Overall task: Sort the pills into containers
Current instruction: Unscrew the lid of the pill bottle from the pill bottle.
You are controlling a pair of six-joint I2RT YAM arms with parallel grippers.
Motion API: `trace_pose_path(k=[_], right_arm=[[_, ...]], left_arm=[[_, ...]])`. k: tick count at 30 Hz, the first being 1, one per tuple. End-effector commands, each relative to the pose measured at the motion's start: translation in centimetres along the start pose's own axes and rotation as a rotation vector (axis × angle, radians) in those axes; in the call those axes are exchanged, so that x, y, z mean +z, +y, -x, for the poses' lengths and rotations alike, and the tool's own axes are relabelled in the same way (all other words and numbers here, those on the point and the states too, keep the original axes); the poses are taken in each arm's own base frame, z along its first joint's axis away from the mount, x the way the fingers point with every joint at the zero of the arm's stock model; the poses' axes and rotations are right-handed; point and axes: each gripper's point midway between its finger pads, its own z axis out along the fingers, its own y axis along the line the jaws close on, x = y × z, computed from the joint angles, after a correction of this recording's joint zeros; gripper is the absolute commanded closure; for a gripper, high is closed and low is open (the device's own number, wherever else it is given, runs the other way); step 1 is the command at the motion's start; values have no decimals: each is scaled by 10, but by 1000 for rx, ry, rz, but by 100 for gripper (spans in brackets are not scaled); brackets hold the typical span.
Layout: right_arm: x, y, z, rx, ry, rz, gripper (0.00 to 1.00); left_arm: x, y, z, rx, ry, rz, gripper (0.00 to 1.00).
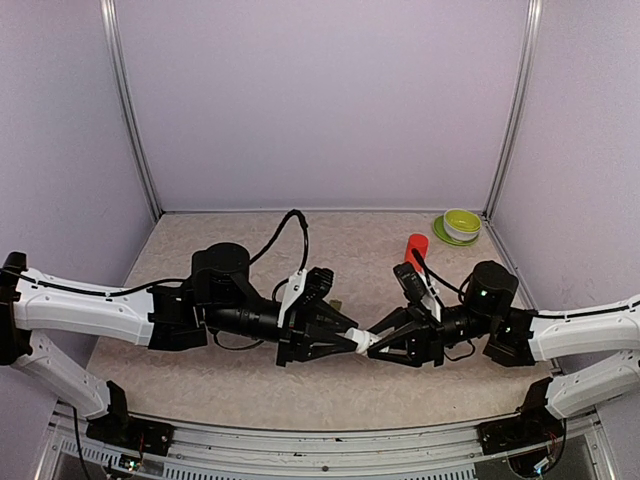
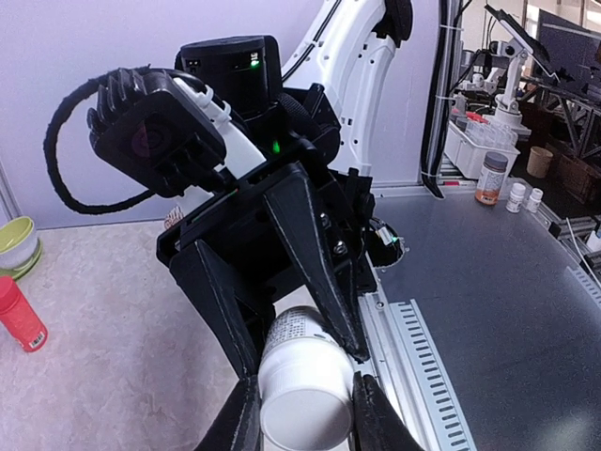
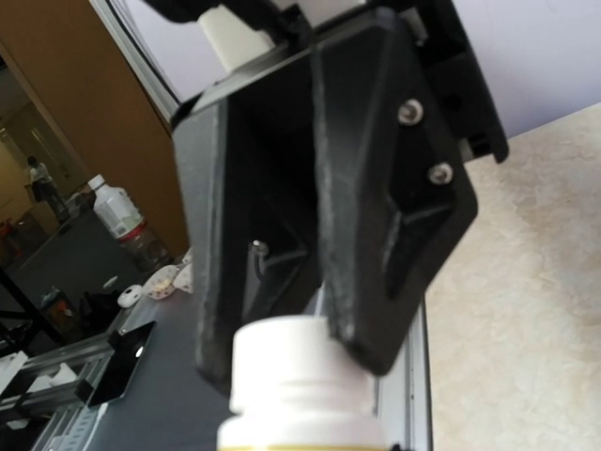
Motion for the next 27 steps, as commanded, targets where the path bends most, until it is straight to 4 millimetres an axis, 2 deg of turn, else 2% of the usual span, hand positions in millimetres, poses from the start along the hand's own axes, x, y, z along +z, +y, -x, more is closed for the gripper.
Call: trace_pose_path(k=[1,8,10,14,18,20,27], right_arm=[[0,-1,17,-82,-38,-41,76],[-10,-25,23,-216,-40,-244,77],[-12,-30,24,-253,-34,-299,77],[-14,-32,30,-330,-36,-371,77],[-16,-34,33,-364,-43,-413,78],[-15,-30,34,-364,-47,-395,78],[-12,-28,39,-293,-68,-391,79]], left_arm=[[0,8,13,-67,-44,55,77],[10,28,21,-348,-81,119,77],[11,28,23,-431,-98,106,77],[13,33,24,-578,-108,119,76],[13,37,26,-651,-110,131,70],[10,37,30,-641,-124,130,64],[1,45,43,-587,-170,165,32]])
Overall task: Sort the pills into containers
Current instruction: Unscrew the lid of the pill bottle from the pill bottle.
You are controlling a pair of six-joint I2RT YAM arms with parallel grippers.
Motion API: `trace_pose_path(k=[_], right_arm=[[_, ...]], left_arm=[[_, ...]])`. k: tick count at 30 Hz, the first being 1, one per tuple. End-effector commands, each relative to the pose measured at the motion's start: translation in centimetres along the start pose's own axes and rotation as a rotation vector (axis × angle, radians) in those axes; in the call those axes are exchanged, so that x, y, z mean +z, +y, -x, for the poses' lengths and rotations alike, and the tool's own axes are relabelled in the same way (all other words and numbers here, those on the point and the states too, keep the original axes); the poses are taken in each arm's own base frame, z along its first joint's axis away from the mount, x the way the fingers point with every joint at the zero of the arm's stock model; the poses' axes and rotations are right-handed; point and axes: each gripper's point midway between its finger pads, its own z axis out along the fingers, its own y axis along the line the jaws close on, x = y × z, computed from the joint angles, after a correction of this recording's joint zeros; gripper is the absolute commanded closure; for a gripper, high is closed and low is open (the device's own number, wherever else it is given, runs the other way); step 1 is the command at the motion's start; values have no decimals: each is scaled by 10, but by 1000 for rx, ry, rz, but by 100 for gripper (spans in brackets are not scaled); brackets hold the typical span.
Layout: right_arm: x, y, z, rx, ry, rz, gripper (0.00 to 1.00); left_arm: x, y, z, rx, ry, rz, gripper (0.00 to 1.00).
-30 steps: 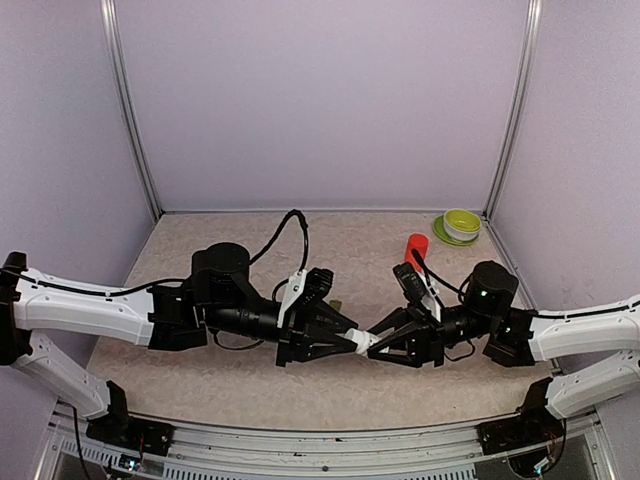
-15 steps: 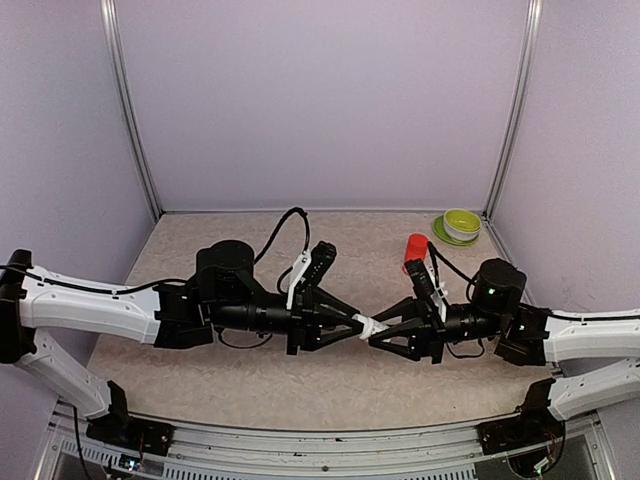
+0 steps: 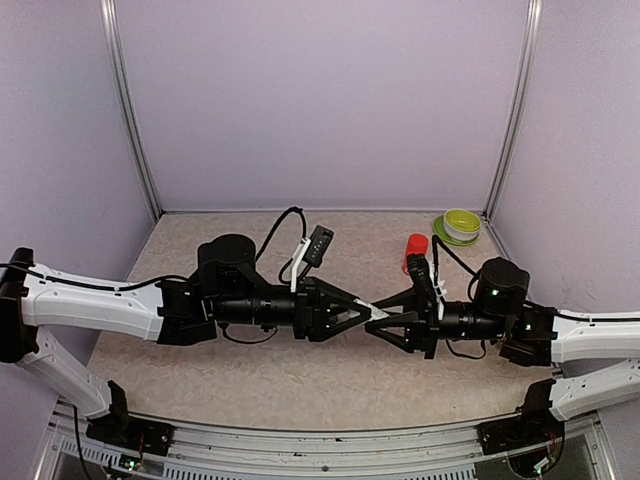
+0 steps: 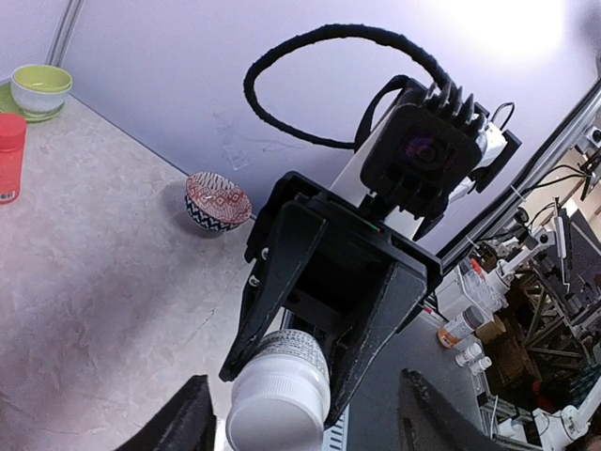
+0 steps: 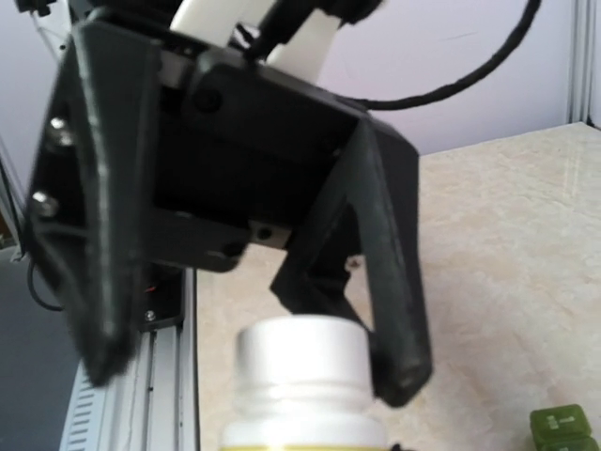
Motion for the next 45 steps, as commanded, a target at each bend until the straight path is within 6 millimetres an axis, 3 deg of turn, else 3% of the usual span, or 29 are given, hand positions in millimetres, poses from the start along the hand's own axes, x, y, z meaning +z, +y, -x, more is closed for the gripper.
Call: trace_pose_path(k=[1,4,10,18,26,45], right_arm=[[3,-2,14,40,-20,-29,79],[5,-5,12,71,-7,-51,79],[15,9,15,110,-22,1,79],[31,19,25,172,-86,73,78],[31,20,38,183,-148,85,78],[19,-19,25,222,-136,-166,78]], left_arm=[[-5,-14,30,32,-88,-34,26],[-6,-14,33,45,-106,-38,21],[-13,-10,43,74,-165,-37,17],[-8,-14,42,93,-167,-82,18],[-8,-12,35,88,-150,-81,21],[-9,-15,33,92,-145,-93,26]])
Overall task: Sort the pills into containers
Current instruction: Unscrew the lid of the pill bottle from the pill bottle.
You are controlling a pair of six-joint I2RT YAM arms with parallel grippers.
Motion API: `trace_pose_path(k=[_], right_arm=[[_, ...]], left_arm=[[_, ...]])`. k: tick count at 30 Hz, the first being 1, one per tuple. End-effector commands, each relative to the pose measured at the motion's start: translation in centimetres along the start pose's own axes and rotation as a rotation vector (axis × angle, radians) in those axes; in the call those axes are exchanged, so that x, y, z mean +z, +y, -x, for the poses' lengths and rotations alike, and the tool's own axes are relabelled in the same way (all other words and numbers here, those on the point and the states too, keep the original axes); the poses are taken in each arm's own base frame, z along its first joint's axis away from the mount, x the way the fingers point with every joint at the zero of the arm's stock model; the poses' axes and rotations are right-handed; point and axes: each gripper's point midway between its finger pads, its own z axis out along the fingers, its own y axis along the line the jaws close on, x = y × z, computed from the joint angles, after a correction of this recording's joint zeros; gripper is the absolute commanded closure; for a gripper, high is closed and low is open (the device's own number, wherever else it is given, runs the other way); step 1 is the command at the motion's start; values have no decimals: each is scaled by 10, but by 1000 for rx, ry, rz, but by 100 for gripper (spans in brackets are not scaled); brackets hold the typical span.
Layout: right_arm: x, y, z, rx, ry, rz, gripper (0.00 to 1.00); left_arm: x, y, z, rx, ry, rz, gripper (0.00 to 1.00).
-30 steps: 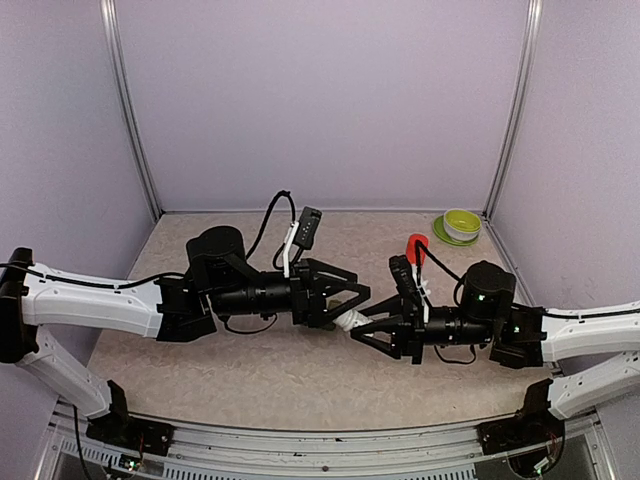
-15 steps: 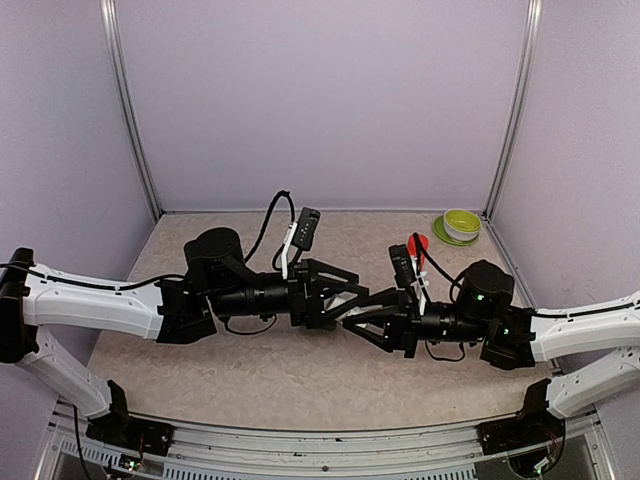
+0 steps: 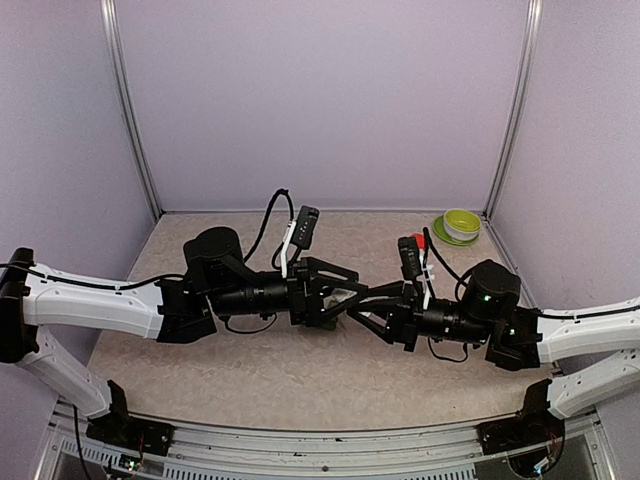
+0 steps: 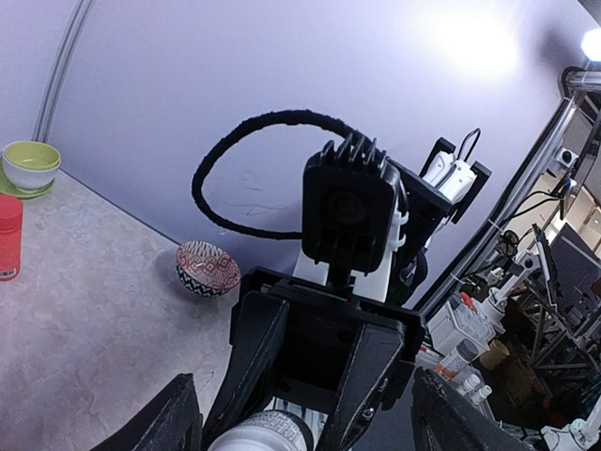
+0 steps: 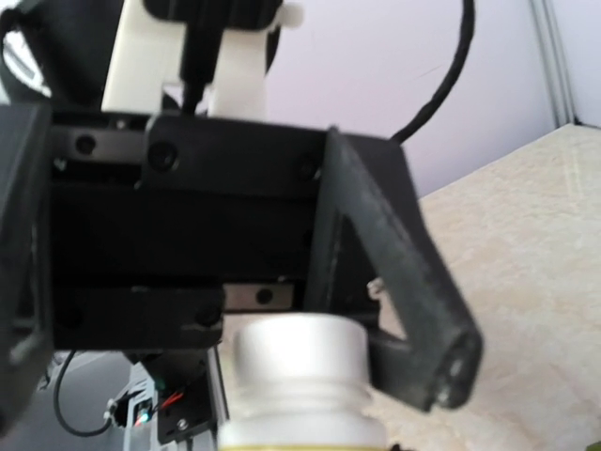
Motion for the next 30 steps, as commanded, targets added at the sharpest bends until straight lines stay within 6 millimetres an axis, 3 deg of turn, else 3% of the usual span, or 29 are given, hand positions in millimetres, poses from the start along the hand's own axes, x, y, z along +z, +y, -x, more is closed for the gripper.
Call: trace_pose_path(k=[1,9,23,30], right_arm=[[-5,-14,4,-5,-20,-92,79],[-13,-15,12,-41,-37,-120,78],[-25,2,29,-117,-80,-64,79],[-26,15,22,-137,-64,17,79]], left_arm=[[-2,-5,-3,16,3,-24,26],[-5,-2,2,33,-3,1,26],[-10,5,-1,25,-7,31,26],[-17,12,9,41,-34,62,25]])
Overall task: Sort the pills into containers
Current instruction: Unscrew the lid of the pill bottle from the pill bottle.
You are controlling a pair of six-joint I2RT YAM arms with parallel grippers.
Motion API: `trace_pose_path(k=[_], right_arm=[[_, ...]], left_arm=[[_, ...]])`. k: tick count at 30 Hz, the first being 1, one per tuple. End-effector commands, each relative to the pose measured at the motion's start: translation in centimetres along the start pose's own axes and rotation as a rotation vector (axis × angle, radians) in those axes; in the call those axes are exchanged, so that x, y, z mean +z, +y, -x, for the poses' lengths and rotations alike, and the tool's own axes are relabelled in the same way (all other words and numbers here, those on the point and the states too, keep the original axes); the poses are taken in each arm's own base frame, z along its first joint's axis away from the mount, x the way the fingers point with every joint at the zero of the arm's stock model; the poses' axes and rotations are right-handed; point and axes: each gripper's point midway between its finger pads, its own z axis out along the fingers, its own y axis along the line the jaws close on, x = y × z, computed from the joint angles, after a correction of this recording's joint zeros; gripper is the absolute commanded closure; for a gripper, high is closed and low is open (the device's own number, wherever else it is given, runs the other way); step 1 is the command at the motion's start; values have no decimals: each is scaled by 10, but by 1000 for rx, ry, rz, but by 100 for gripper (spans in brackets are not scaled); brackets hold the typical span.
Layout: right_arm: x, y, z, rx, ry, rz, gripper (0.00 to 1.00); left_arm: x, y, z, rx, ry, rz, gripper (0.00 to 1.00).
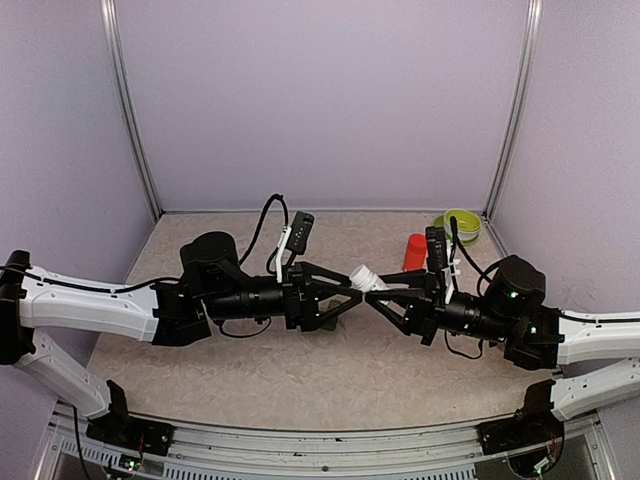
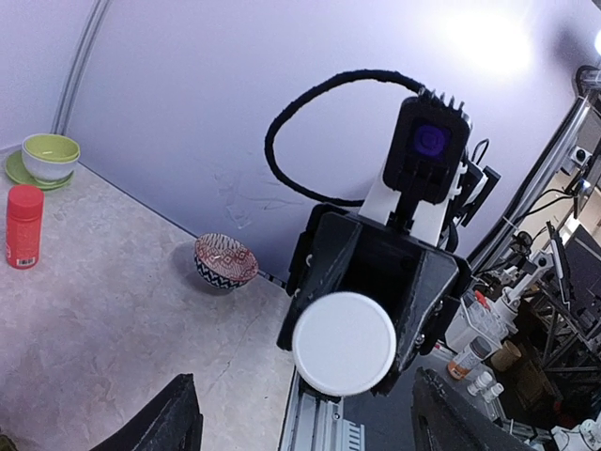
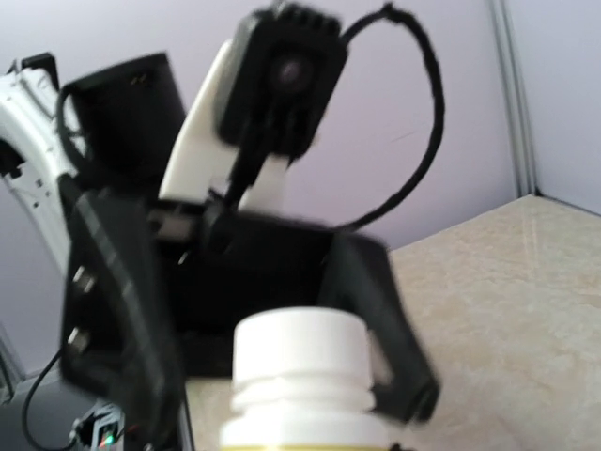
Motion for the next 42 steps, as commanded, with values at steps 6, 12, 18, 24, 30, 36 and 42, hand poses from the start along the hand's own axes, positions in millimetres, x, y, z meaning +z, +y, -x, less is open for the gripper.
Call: trace_pose_path(k=[6,12,18,24,30,36,42], right_arm=[[-1,9,-14,-9,30,69,79],[-1,9,-15,-9,32,68,79],[1,9,-19,-3,48,72,79],[5,12,-25,11,67,100,79],[12,16,-30,34,76,137,79],[13,16,-31,43,69,142,80],[15,6,-35,53,77,84,80]], left_arm=[[-6,-3,17,48,-29,-8,26],[-3,-6,11,46,-6,-39,31],[-2,-12,9,48,-1,-81,39],[-2,-17,12,69,-13,-110,38],[2,-18,9,58,-13,-122,35],[4,-18,5,55,-7,-123,35],[2,-19,5,65,-12,-121,36]])
